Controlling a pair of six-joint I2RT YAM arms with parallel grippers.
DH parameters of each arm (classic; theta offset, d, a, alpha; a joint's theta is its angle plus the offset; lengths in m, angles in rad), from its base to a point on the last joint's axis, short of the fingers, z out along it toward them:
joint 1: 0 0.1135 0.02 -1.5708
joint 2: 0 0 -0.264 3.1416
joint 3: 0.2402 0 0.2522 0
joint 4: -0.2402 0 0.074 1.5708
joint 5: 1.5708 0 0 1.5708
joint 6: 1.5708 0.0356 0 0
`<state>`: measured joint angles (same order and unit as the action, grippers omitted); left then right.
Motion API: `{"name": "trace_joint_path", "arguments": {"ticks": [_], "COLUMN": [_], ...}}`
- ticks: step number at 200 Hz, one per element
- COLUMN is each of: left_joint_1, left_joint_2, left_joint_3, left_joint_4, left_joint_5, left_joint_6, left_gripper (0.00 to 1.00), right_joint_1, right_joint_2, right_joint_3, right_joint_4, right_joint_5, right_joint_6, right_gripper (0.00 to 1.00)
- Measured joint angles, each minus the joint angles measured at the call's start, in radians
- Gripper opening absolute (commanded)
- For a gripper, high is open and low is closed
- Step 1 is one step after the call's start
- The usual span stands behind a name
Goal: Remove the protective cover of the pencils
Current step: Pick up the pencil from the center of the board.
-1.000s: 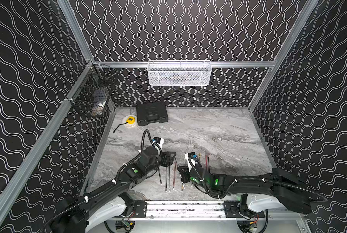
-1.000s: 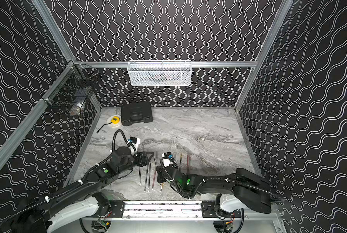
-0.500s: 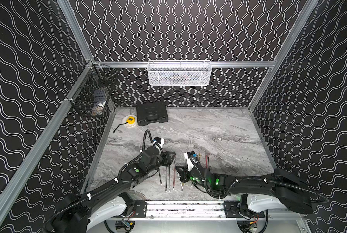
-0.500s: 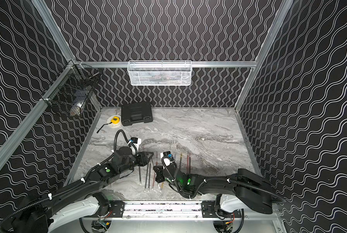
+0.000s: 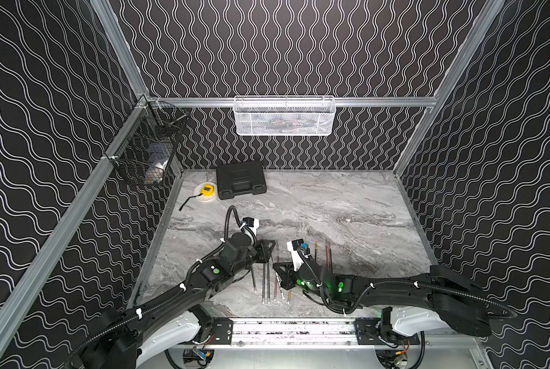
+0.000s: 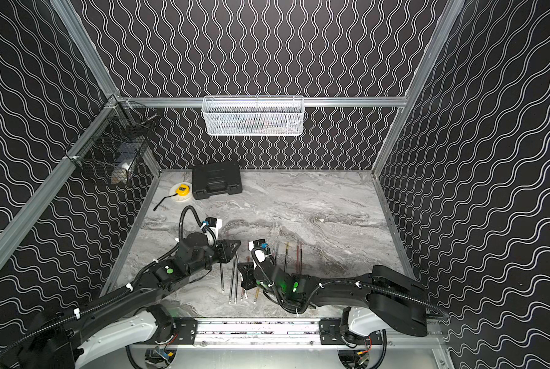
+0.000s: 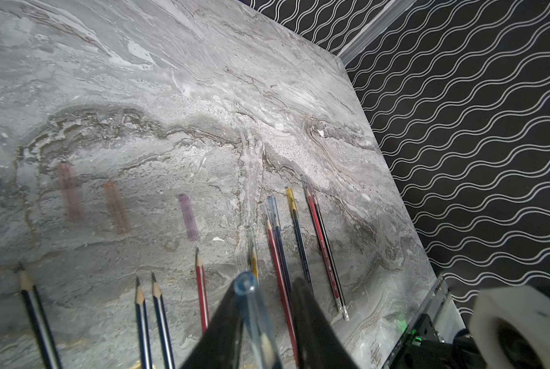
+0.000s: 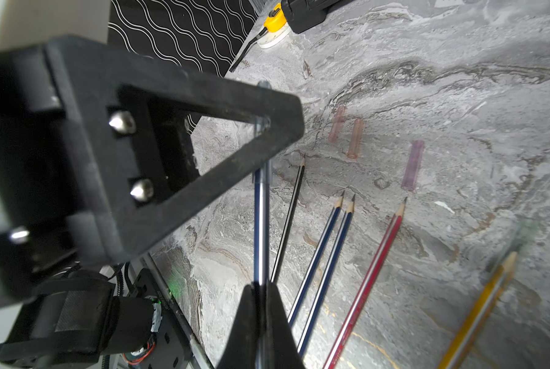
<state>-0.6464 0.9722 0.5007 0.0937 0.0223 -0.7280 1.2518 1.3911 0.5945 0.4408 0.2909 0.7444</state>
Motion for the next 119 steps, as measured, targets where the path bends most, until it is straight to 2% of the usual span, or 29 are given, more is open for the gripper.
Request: {"name": "trace_joint_path", "arguments": {"ticks": [15, 33, 48, 73, 91, 119], "left_joint_1": [0.0, 0.0, 0.0, 0.0, 0.0, 0.0], "left_joint_2": [-0.002, -0.002, 0.001, 0.014, 0.02, 0.018], "left_joint_3": [0.0, 0.0, -0.004, -0.005, -0.005, -0.004], "left_joint_4": [-0.002, -0.002, 0.002, 0.002, 0.002, 0.003], "left_joint_5": [-0.002, -0.004, -0.003, 0.0, 0.0, 0.003], "left_joint_6": [-0.005, -0.007, -0.012, -0.017, -0.029, -0.034], "left_gripper": [0.23, 0.35, 0.38, 0.34, 0.25, 0.17], "right_joint_1": [0.002, 0.004, 0.005, 0.006, 0.006, 0.007], "right_joint_2": [0.0, 0.002, 0.002, 0.0, -0.002, -0.002], "right_joint_3": [0.001, 0.001, 0.0, -0.003, -0.003, -0.001], "right_joint_4": [0.001, 0.005, 0.005, 0.006, 0.007, 0.005], "right_joint_5": [0.0, 0.0, 0.0, 0.0, 0.0, 0.0], "right_joint_6": [0.0, 0.0, 0.0, 0.0, 0.0, 0.0], "right_gripper": [0.0, 0.0, 0.0, 0.0, 0.0, 0.0]}}
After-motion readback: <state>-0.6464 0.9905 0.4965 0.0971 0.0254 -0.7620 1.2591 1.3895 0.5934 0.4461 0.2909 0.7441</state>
